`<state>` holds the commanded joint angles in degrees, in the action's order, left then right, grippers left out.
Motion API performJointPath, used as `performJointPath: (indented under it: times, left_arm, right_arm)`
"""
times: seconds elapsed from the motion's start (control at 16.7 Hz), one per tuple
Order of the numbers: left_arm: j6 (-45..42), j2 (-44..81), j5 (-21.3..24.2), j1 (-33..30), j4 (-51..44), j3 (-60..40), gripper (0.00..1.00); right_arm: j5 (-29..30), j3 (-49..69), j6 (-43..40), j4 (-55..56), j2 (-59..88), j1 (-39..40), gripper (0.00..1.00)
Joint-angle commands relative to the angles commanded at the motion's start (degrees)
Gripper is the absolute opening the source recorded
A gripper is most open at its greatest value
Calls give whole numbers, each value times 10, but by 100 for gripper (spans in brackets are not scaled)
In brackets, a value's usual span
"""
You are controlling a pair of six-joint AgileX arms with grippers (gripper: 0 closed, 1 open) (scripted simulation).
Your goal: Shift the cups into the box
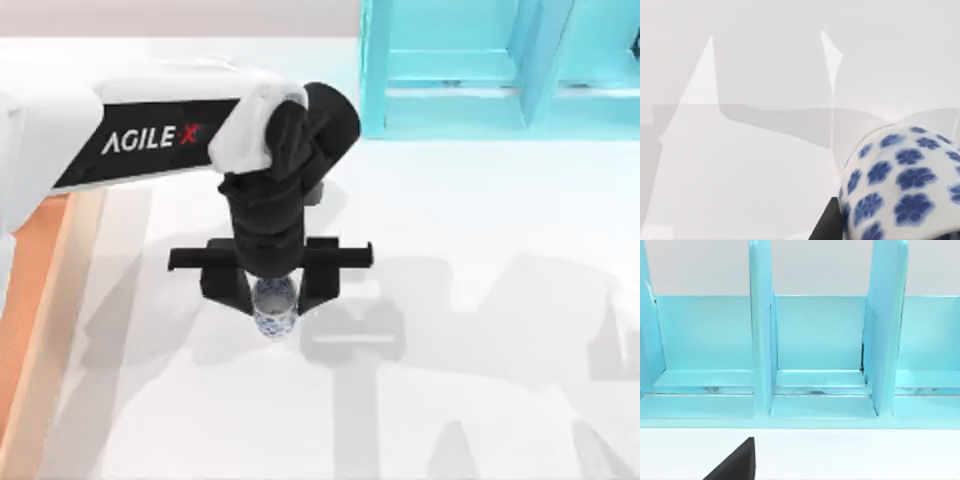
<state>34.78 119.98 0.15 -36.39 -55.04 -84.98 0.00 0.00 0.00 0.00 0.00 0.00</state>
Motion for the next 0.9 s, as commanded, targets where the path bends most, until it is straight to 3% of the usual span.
performJointPath:
  times: [0.18, 0.24, 0.9]
  left_arm:
    - [0, 0, 0, 0, 0, 0, 2]
    - [0, 0, 0, 0, 0, 0, 0]
    - [-23, -21, -1, 16, -23, -3, 0]
  right_arm:
    - [0, 0, 0, 0, 0, 0, 100]
    - [0, 0, 0, 0, 0, 0, 100]
    - [0, 0, 0, 0, 0, 0, 100]
